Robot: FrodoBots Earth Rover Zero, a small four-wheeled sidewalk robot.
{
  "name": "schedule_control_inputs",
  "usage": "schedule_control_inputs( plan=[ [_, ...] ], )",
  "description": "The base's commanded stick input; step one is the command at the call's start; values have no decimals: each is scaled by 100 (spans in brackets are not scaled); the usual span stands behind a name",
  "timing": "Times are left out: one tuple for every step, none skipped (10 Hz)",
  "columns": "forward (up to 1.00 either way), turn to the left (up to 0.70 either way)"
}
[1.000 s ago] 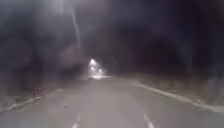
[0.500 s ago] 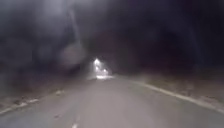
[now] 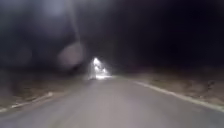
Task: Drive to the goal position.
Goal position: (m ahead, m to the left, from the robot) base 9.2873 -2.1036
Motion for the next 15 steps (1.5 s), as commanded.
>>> schedule_control_inputs(
  plan=[
    [100, 0],
    [100, 0],
    [100, 0],
    [100, 0],
    [100, 0],
    [100, 0],
    [100, 0],
    [100, 4],
    [100, 4],
    [100, 3],
    [100, 3],
    [100, 4],
    [100, 5],
    [100, 6],
    [100, 8]
  ],
)
